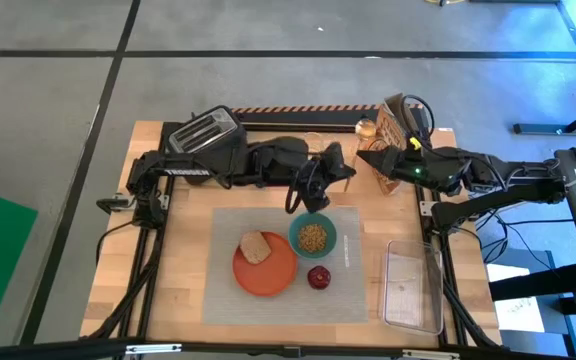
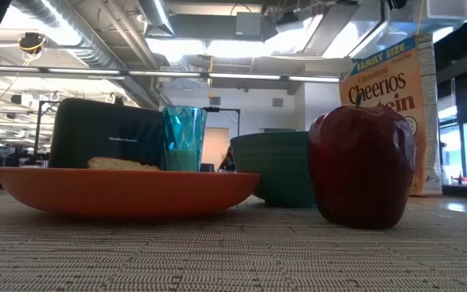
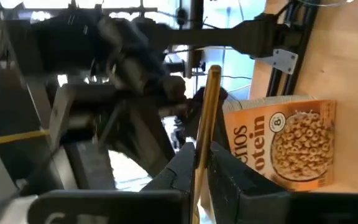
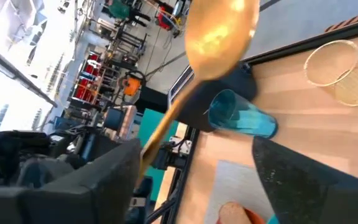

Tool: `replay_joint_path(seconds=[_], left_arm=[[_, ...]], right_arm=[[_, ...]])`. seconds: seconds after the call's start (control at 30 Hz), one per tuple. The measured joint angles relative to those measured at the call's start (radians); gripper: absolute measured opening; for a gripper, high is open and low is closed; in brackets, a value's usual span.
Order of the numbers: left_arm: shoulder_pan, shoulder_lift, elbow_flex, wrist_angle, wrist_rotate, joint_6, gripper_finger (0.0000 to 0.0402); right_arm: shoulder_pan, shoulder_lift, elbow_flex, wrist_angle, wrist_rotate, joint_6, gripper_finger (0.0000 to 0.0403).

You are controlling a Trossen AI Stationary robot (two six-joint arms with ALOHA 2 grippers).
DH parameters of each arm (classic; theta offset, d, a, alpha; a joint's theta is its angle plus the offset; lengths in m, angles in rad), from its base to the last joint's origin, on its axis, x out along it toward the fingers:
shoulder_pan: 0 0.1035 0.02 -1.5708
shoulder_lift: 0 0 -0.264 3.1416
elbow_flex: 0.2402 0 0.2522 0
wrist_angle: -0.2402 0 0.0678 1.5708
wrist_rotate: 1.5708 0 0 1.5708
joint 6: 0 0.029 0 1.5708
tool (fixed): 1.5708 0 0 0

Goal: Arrange a breakfast setting
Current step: Put the spoon right next to the cereal bowl on the placemat

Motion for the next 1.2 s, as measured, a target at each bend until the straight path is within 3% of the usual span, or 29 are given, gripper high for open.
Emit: replay_joint_path(seconds=[0.27, 0.5, 0.63, 0.9, 1.2], left_arm=[[-0.049, 0.002, -0.017, -0.002, -0.051, 0.160, 0.0023], [-0.053, 0.001, -0.017, 0.003, -0.098, 0.140, 0.0023], [-0.059, 0.001, -0.017, 0.006, -0.105, 0.135, 0.0023], [-0.066, 0.001, -0.017, 0.013, -0.105, 0.094, 0.0026], [-0.036, -0.005, -0.016, -0.021, -0.068, -0.252, 0.0102]], right_arm=[[0.000, 0.015, -0.001, 0.094, -0.034, -0.001, 0.0186], [0.001, 0.015, -0.001, 0.104, -0.064, -0.002, 0.0078], [0.001, 0.014, -0.001, 0.124, -0.064, -0.025, 0.0036], [0.002, 0.015, -0.001, 0.148, -0.072, -0.099, 0.0013], [0.001, 0.018, -0.003, -0.011, -0.034, -0.117, 0.0008]])
